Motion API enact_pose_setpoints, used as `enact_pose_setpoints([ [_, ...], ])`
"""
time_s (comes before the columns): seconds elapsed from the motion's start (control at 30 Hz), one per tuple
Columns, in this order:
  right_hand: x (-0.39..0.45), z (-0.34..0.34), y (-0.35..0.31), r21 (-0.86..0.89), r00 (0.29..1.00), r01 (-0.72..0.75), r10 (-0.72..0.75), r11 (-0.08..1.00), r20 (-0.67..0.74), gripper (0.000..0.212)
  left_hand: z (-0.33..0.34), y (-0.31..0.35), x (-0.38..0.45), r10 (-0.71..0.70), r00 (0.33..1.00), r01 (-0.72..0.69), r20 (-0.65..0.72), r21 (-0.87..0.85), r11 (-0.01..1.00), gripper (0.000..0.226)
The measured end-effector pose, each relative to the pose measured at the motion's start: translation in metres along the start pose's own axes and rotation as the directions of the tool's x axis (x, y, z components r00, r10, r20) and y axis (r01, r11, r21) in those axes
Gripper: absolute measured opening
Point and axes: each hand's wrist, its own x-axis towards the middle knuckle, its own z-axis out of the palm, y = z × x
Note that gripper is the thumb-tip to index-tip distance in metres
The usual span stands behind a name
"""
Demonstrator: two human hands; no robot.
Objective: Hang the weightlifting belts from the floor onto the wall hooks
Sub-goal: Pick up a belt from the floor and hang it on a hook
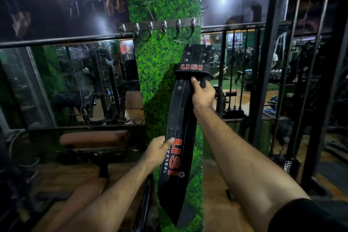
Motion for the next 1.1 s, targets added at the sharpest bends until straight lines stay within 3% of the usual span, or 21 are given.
enact_pose_setpoints([
  [0.1, 0.000, 0.000, -0.001, 0.012, 0.994, -0.043, 0.041, 0.999, 0.104, 0.028, -0.018, 0.011, 0.019, -0.005, 0.994, -0.003, 0.107, 0.082, 0.997, 0.007],
  [0.13, 0.000, 0.000, -0.003, 0.003, 0.990, -0.043, 0.042, 0.999, 0.135, 0.028, -0.024, 0.025, 0.023, -0.016, 0.994, 0.011, 0.105, 0.048, 0.999, 0.010],
  [0.23, -0.005, -0.001, -0.007, -0.100, 0.972, 0.034, -0.010, 0.994, 0.235, 0.023, -0.036, 0.069, 0.044, -0.033, 0.999, 0.029, -0.020, -0.167, 0.985, 0.053],
  [0.3, -0.010, 0.000, -0.007, -0.130, 0.944, 0.078, -0.032, 0.988, 0.328, 0.019, -0.040, 0.105, 0.054, -0.004, 0.997, -0.022, -0.079, -0.329, 0.944, 0.046],
  [0.37, -0.016, 0.004, -0.004, -0.187, 0.921, 0.117, -0.036, 0.975, 0.388, 0.030, -0.041, 0.132, 0.061, 0.025, 0.989, -0.088, -0.145, -0.445, 0.891, 0.028],
  [0.47, -0.016, 0.007, 0.002, -0.320, 0.918, 0.172, -0.034, 0.932, 0.394, 0.050, -0.038, 0.143, 0.069, -0.012, 0.965, -0.143, -0.261, -0.569, 0.810, 0.021],
  [0.57, -0.024, 0.004, 0.002, -0.420, 0.926, 0.257, -0.097, 0.870, 0.366, 0.039, -0.030, 0.140, 0.068, -0.050, 0.948, -0.162, -0.313, -0.615, 0.772, 0.019],
  [0.73, -0.065, -0.007, 0.023, -0.322, 0.928, 0.331, -0.244, 0.887, 0.282, 0.031, -0.035, 0.132, 0.062, -0.060, 0.919, -0.222, -0.390, -0.636, 0.739, 0.037],
  [0.87, -0.088, -0.025, 0.062, -0.405, 0.930, 0.292, -0.158, 0.866, 0.331, 0.043, -0.049, 0.117, 0.067, -0.120, 0.893, -0.250, -0.433, -0.700, 0.669, 0.063],
  [0.97, -0.108, -0.056, 0.099, -0.606, 0.927, 0.220, 0.029, 0.765, 0.374, 0.068, -0.052, 0.104, 0.055, -0.174, 0.899, -0.203, -0.403, -0.733, 0.649, 0.070],
  [1.03, -0.121, -0.078, 0.116, -0.706, 0.902, 0.159, 0.190, 0.690, 0.388, 0.071, -0.056, 0.092, 0.048, -0.203, 0.890, -0.209, -0.409, -0.760, 0.615, 0.065],
  [1.1, -0.127, -0.087, 0.117, -0.722, 0.863, -0.041, 0.389, 0.690, 0.323, 0.069, -0.068, 0.087, 0.046, -0.247, 0.875, -0.206, -0.416, -0.781, 0.589, 0.059],
])
